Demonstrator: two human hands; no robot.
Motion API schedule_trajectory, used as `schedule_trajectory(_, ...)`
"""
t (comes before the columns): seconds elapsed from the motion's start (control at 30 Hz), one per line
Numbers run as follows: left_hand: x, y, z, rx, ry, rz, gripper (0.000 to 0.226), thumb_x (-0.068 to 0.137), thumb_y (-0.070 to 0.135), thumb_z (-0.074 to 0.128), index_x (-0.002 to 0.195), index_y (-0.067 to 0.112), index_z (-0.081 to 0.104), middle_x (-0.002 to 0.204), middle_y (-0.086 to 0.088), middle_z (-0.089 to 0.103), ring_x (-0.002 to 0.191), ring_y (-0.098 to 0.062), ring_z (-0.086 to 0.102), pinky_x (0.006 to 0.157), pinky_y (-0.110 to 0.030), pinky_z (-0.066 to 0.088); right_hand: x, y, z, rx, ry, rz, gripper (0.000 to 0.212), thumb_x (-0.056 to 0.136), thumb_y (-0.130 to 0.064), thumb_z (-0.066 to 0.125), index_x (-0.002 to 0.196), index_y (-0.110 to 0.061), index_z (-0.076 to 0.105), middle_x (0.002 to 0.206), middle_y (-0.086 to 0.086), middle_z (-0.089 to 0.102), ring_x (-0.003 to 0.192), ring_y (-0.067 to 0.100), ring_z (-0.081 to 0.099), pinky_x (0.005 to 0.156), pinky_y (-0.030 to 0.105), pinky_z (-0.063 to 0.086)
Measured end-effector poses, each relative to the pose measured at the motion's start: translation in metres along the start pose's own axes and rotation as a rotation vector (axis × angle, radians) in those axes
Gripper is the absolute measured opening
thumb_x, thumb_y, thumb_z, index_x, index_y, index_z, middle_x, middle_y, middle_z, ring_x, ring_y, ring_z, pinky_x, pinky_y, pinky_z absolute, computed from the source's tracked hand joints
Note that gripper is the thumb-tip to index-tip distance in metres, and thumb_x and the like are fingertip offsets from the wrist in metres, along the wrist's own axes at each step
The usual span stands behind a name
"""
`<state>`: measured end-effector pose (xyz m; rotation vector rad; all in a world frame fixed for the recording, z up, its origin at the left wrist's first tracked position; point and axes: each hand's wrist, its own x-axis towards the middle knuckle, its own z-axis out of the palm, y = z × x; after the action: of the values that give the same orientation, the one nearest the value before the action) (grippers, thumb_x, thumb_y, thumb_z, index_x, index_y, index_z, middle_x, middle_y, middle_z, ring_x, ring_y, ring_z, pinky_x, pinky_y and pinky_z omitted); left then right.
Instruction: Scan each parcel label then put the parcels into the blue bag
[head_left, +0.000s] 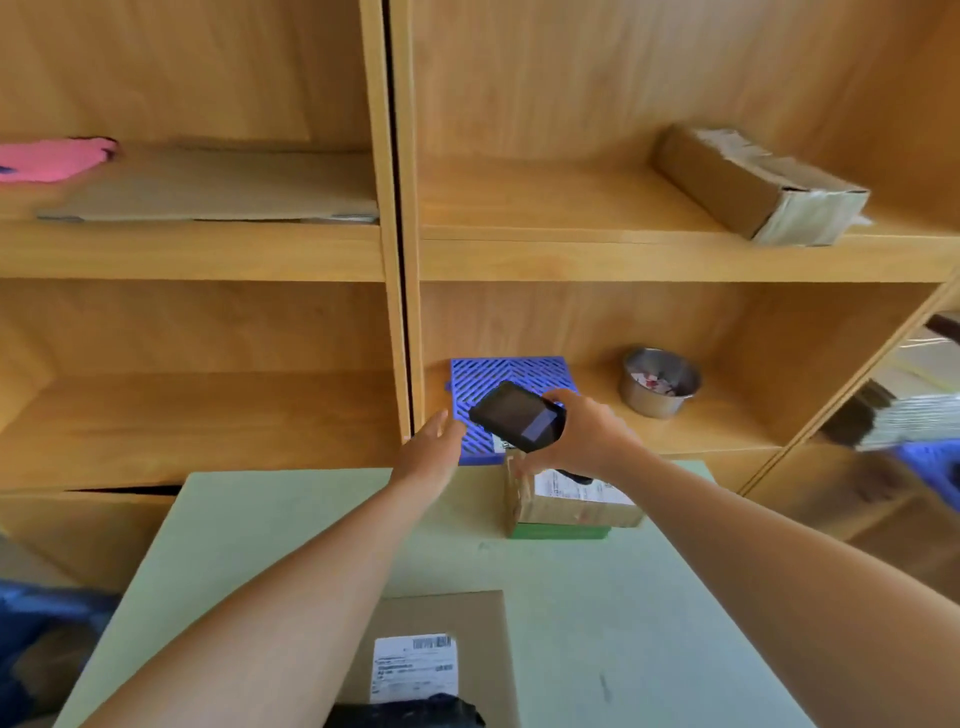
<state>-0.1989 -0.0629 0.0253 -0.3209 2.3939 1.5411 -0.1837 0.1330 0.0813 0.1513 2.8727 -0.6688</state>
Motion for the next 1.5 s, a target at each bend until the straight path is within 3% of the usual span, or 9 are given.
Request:
schedule_trajectory(0.1,0.007,0.006,0.038,0.010,-0.001,-0.029,0.050,0.102,0.034,0.039,0.151,0.023,0.041,0.159,0.001,0.036,0.145,-0.022,0.034,0.114,-0.033,0.026,0.008,0.046,-0.016,-0.105,-0.006,0.021,0.088,0.057,-0.053,0.085,0.135,-0.038,0.048,0.104,-0.009,0.062,0.092,0.020,0.063,0.077,0.035,0.057)
schedule_trajectory(0.2,0.011,0.004,0.067,0.034,-0.058,-0.039,0.046,0.104,0.031,0.035,0.147,0.018,0.044,0.157,-0.001,0.038,0.143,-0.022,0.035,0.108,-0.032,0.028,0.013,0.079,-0.021,-0.240,-0.029,0.010,0.084,0.050,-0.052,0.083,0.127,-0.040,0.052,0.099,-0.009,0.064,0.087,0.019,0.065,0.071,0.034,0.058)
schedule_trajectory(0.33,0.011,0.005,0.093,0.032,-0.104,-0.072,0.020,0.102,0.034,0.035,0.102,0.027,0.054,0.142,-0.006,0.051,0.134,-0.025,0.044,0.097,-0.034,0.032,0.015,0.110,-0.023,-0.466,-0.091,-0.050,0.076,0.055,-0.052,0.083,0.124,-0.037,0.053,0.097,-0.006,0.061,0.086,0.021,0.062,0.064,0.029,0.049)
schedule_trajectory(0.47,0.020,-0.001,0.109,0.059,-0.113,-0.096,0.040,0.082,0.050,0.031,0.099,0.021,0.053,0.128,-0.012,0.059,0.123,-0.030,0.052,0.103,-0.040,0.035,0.010,0.130,-0.024,-0.582,-0.112,-0.080,0.075,0.062,-0.051,0.082,0.128,-0.033,0.052,0.101,-0.004,0.060,0.088,0.021,0.060,0.066,0.030,0.043)
schedule_trajectory(0.63,0.031,-0.004,0.124,0.071,-0.107,-0.118,0.067,0.073,0.054,0.029,0.116,0.012,0.058,0.132,-0.015,0.058,0.123,-0.031,0.052,0.107,-0.042,0.036,0.003,0.159,-0.041,-0.705,-0.113,-0.056,0.075,0.065,-0.053,0.081,0.129,-0.031,0.050,0.100,-0.005,0.060,0.087,0.019,0.060,0.066,0.028,0.044)
schedule_trajectory(0.73,0.032,0.001,0.132,0.082,-0.104,-0.126,0.055,0.086,0.056,0.034,0.119,0.017,0.057,0.139,-0.011,0.055,0.126,-0.029,0.050,0.108,-0.041,0.036,-0.001,0.179,-0.052,-0.698,-0.118,-0.003,0.075,0.065,-0.053,0.082,0.130,-0.031,0.050,0.099,-0.004,0.061,0.087,0.018,0.060,0.067,0.026,0.048)
schedule_trajectory(0.83,0.038,0.000,0.141,0.096,-0.088,-0.150,0.049,0.104,0.044,0.032,0.141,0.016,0.047,0.150,-0.008,0.046,0.134,-0.028,0.044,0.108,-0.039,0.033,-0.001,0.195,-0.059,-0.716,-0.102,0.015,0.078,0.065,-0.056,0.082,0.131,-0.032,0.049,0.097,-0.005,0.061,0.086,0.017,0.060,0.066,0.025,0.049)
schedule_trajectory(1.1,0.056,-0.012,0.151,0.117,-0.056,-0.158,0.053,0.104,0.044,0.033,0.149,0.017,0.038,0.155,-0.007,0.040,0.138,-0.026,0.041,0.108,-0.038,0.032,0.013,0.206,-0.040,-0.577,-0.123,0.029,0.075,0.063,-0.051,0.081,0.129,-0.033,0.049,0.098,-0.006,0.061,0.088,0.018,0.061,0.073,0.031,0.056)
schedule_trajectory(1.5,0.073,-0.025,0.156,0.094,-0.069,-0.215,0.058,0.101,0.056,0.028,0.140,0.019,0.051,0.145,-0.006,0.051,0.129,-0.027,0.049,0.102,-0.038,0.037,0.024,0.210,-0.068,-0.956,-0.131,-0.076,0.087,0.071,-0.058,0.081,0.144,-0.029,0.042,0.104,-0.002,0.060,0.083,0.017,0.056,0.065,0.026,0.042)
